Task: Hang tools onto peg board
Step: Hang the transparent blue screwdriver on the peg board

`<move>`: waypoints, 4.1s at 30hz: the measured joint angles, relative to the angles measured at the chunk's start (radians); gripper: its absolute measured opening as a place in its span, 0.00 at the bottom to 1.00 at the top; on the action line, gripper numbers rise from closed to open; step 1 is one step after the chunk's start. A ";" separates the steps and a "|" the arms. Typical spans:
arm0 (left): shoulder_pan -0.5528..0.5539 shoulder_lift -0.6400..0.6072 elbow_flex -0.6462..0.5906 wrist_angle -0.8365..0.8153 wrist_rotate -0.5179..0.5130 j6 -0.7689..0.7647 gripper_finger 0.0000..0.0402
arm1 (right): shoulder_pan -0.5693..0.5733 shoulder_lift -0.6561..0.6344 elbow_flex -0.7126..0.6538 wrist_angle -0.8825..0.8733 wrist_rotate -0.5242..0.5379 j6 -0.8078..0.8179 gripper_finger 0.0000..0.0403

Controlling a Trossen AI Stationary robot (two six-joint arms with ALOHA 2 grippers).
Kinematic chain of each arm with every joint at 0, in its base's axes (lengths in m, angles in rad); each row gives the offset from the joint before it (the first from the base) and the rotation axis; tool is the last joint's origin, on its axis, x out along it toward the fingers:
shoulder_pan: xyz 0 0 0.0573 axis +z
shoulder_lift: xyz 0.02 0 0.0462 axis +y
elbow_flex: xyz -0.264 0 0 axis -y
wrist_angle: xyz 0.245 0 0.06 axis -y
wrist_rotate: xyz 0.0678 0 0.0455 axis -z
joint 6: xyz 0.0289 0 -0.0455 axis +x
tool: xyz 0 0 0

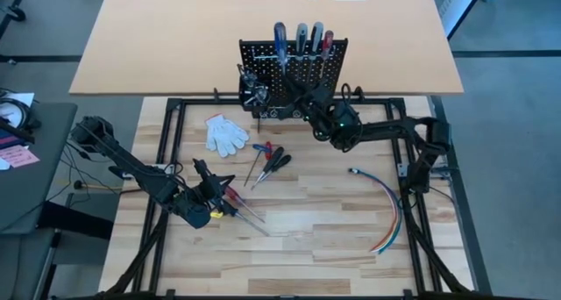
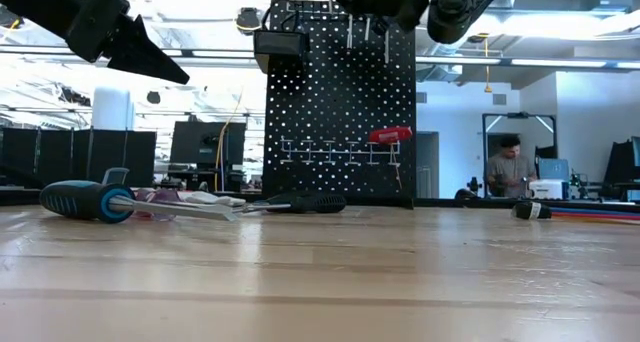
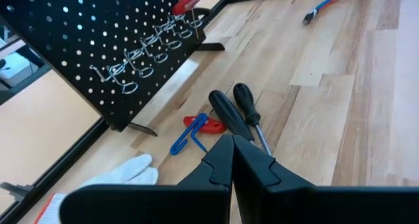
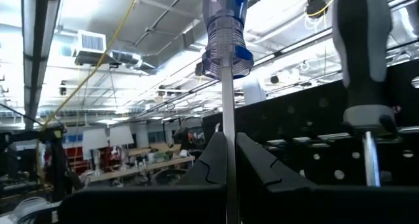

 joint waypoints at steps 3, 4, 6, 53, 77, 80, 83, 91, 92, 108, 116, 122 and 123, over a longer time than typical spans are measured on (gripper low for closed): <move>0.000 0.000 0.000 0.001 0.000 0.000 0.00 | 0.000 0.000 0.000 -0.004 0.008 0.000 0.04; 0.000 0.000 0.000 0.001 0.000 0.000 0.00 | 0.000 0.000 0.000 -0.004 0.018 0.000 0.04; 0.000 0.000 0.000 0.006 0.000 -0.001 0.00 | -0.007 0.000 0.000 -0.005 0.026 0.004 0.04; 0.012 0.000 0.001 0.091 -0.009 0.079 0.00 | 0.381 -0.281 -0.401 -0.039 -0.051 -0.241 0.04; 0.017 0.001 0.001 0.069 0.004 0.058 0.00 | -0.019 -0.085 0.050 -0.262 -0.101 0.028 0.04; 0.016 0.001 0.001 0.062 0.006 0.056 0.00 | -0.055 -0.064 0.074 -0.272 -0.101 0.070 0.04; 0.016 0.001 0.001 0.059 0.007 0.052 0.00 | -0.082 -0.050 0.075 -0.278 -0.101 0.087 0.04; 0.016 0.001 0.001 0.057 0.027 0.048 0.00 | -0.041 -0.066 0.075 -0.235 -0.036 -0.034 0.04; 0.016 0.001 0.001 0.055 0.030 0.048 0.00 | -0.030 -0.071 0.075 -0.226 -0.025 -0.055 0.04; 0.016 0.001 0.001 0.054 0.040 0.035 0.00 | 0.028 -0.085 0.066 -0.247 0.160 -0.139 0.04; 0.016 0.001 0.001 0.054 0.044 0.034 0.00 | -0.026 -0.083 0.066 -0.324 0.150 0.007 0.04; 0.016 0.001 0.001 0.054 0.043 0.033 0.00 | -0.030 -0.083 0.066 -0.328 0.132 0.031 0.04; 0.016 0.001 0.001 0.054 0.043 0.033 0.00 | -0.030 -0.083 0.066 -0.332 0.132 0.031 0.04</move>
